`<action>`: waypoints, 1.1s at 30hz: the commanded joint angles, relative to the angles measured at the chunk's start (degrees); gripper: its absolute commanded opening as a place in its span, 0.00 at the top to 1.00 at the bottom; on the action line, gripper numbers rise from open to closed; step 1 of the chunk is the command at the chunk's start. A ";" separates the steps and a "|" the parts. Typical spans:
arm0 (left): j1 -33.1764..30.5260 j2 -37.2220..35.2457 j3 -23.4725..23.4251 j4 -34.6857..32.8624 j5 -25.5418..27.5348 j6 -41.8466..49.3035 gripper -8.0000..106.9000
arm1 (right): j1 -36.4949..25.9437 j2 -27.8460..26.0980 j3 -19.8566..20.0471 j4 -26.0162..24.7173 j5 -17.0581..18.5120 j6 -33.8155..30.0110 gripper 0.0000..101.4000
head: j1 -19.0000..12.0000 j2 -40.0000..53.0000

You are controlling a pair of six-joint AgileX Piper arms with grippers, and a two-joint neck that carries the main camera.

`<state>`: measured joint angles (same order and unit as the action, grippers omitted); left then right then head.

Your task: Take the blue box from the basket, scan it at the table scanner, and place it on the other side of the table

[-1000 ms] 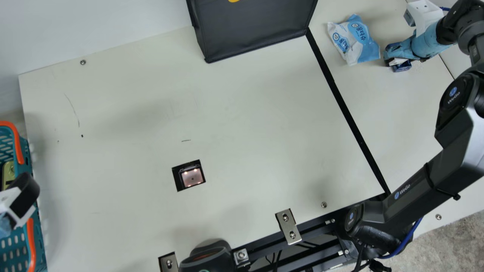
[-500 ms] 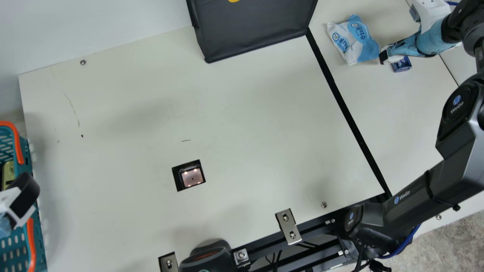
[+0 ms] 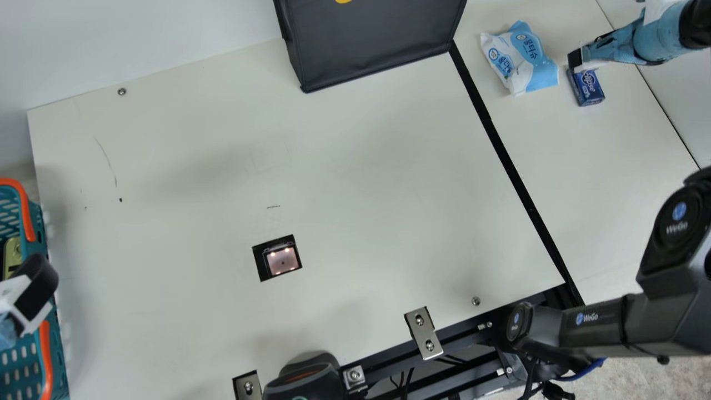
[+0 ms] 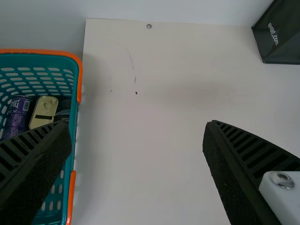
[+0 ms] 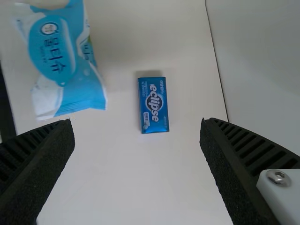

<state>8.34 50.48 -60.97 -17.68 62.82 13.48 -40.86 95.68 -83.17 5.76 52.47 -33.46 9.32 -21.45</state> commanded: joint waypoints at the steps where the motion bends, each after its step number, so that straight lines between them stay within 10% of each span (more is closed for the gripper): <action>1: 0.00 0.00 0.00 0.00 0.00 0.00 0.15 | 0.12 -3.80 0.60 0.71 1.08 -0.23 0.06 | -1.40 -0.13; 17: 0.00 0.00 0.00 0.00 0.00 0.00 0.15 | 7.03 -28.47 11.06 5.35 7.05 4.61 0.06 | -1.40 -0.13; 33: 0.00 0.00 0.00 0.00 0.00 0.00 0.15 | 32.61 -46.58 18.02 -7.76 9.61 29.49 0.06 | -1.40 -0.13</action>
<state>8.34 50.48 -60.97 -17.68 62.82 13.48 -13.10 50.40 -65.19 -0.40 61.95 -8.55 9.40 -21.45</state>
